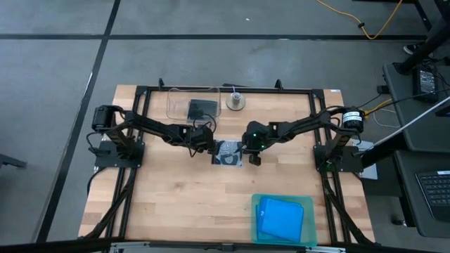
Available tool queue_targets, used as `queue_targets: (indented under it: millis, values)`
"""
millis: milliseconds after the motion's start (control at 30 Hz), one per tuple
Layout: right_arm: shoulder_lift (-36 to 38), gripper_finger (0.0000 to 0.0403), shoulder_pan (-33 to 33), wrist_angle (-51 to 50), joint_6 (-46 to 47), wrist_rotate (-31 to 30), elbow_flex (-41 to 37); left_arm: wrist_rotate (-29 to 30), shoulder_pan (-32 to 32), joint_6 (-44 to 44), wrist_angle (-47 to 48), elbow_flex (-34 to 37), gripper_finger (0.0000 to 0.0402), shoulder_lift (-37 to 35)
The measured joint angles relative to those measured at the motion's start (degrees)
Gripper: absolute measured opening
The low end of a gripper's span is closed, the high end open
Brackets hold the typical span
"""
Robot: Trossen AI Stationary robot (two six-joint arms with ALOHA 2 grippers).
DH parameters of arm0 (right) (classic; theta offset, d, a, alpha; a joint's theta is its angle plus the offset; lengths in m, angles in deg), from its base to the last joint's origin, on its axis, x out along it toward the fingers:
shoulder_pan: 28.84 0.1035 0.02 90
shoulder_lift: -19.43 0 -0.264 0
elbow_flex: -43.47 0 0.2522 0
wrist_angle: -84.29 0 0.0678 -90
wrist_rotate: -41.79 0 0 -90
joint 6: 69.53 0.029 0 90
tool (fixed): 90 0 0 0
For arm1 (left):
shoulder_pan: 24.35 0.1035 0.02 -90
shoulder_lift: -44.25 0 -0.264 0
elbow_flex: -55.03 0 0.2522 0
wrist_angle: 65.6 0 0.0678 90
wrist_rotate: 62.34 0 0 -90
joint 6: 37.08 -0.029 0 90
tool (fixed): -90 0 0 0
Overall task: Pick & place jewel cases by type
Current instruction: Put the black cd case into the transparent bin
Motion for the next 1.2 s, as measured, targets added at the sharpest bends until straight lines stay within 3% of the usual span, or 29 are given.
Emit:
queue_targets:
  millis: [533,1200]
  values:
    - [0.0,0.0006,0.0,-0.4,-1.7,-0.1,-0.1,-3.8,0.1,3.0,-9.4,0.0,0.0201,6.6]
    - [0.0,0.0006,0.0,-0.3,-3.4,0.0,-0.2,2.0,-2.8,2.5,-8.6,-0.4,0.0197,0.1]
